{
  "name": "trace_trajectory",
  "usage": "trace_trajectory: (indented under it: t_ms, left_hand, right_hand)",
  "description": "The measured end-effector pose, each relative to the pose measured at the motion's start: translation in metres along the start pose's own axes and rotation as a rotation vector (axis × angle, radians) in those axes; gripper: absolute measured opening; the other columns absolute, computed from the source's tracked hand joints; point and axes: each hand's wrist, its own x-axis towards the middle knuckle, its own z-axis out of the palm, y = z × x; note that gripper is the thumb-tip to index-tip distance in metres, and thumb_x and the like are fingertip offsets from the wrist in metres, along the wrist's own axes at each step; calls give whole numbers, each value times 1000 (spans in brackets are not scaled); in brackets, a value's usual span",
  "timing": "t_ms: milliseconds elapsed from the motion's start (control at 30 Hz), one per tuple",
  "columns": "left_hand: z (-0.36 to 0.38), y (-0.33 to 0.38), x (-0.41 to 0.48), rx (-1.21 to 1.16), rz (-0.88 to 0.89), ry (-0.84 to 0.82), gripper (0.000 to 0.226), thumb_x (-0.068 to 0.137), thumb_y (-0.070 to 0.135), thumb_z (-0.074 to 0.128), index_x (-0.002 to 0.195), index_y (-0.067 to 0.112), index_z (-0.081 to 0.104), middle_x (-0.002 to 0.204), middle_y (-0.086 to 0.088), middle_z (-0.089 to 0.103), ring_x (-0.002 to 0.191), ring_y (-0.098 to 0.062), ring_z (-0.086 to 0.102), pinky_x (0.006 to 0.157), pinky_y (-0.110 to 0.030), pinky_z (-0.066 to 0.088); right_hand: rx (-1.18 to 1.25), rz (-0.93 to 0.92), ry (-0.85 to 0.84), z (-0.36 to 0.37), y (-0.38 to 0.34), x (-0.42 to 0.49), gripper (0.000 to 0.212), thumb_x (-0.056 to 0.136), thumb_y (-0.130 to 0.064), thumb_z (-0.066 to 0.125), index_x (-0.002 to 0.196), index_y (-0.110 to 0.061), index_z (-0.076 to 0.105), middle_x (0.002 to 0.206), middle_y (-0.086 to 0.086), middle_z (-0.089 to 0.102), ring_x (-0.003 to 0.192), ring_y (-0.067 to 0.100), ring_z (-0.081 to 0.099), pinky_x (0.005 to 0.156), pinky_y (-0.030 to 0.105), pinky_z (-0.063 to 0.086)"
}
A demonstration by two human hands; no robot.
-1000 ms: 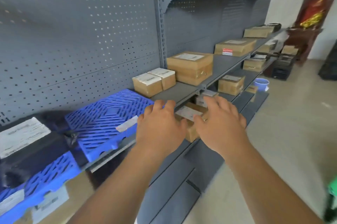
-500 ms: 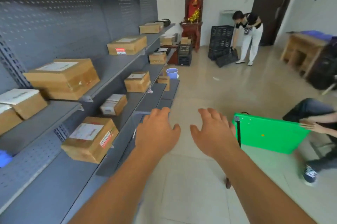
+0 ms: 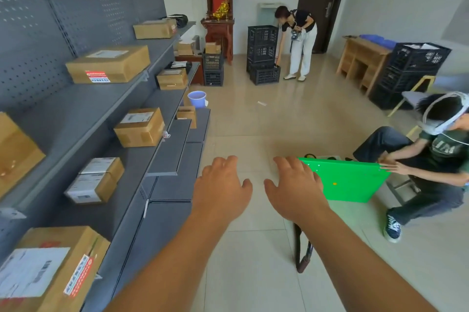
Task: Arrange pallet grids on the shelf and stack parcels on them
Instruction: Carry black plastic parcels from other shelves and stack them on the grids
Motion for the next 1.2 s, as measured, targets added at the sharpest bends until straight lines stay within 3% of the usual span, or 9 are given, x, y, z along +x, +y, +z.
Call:
trace_trajectory:
  t_ms: [267, 600, 900, 1200]
  left_hand:
    - [6, -44, 119, 42, 48, -47, 56, 96, 48, 50, 146, 26, 40, 138, 0, 49, 121, -25, 48, 93, -41, 42]
    - [40, -38, 272, 71, 81, -67, 59, 97, 49, 49, 150, 26, 37, 145, 0, 45, 128, -26, 45, 98, -43, 40]
    - [63, -18, 437, 97, -43, -74, 56, 98, 47, 48, 149, 27, 36, 145, 1, 42, 129, -23, 42, 100, -40, 38]
    - [75, -39, 585, 78, -192, -33, 53, 96, 49, 48, 145, 29, 39, 143, 2, 44, 128, -23, 44, 99, -40, 41]
  right_hand:
    - [6, 73, -13, 24, -37, 106, 61, 97, -51, 45, 152, -31, 28, 160, -2, 28, 147, 25, 24, 117, 51, 22]
    - [35, 101, -53, 50, -25, 264, 63, 95, -49, 47, 152, -30, 27, 160, 0, 28, 146, 27, 25, 117, 52, 24]
    - [61, -14, -105, 46, -5, 454, 64, 96, -49, 45, 154, -29, 26, 161, -2, 27, 147, 24, 24, 117, 51, 24]
    - [63, -164, -143, 65, -38, 618, 64, 96, -47, 48, 154, -29, 28, 162, -2, 27, 149, 25, 24, 120, 49, 21]
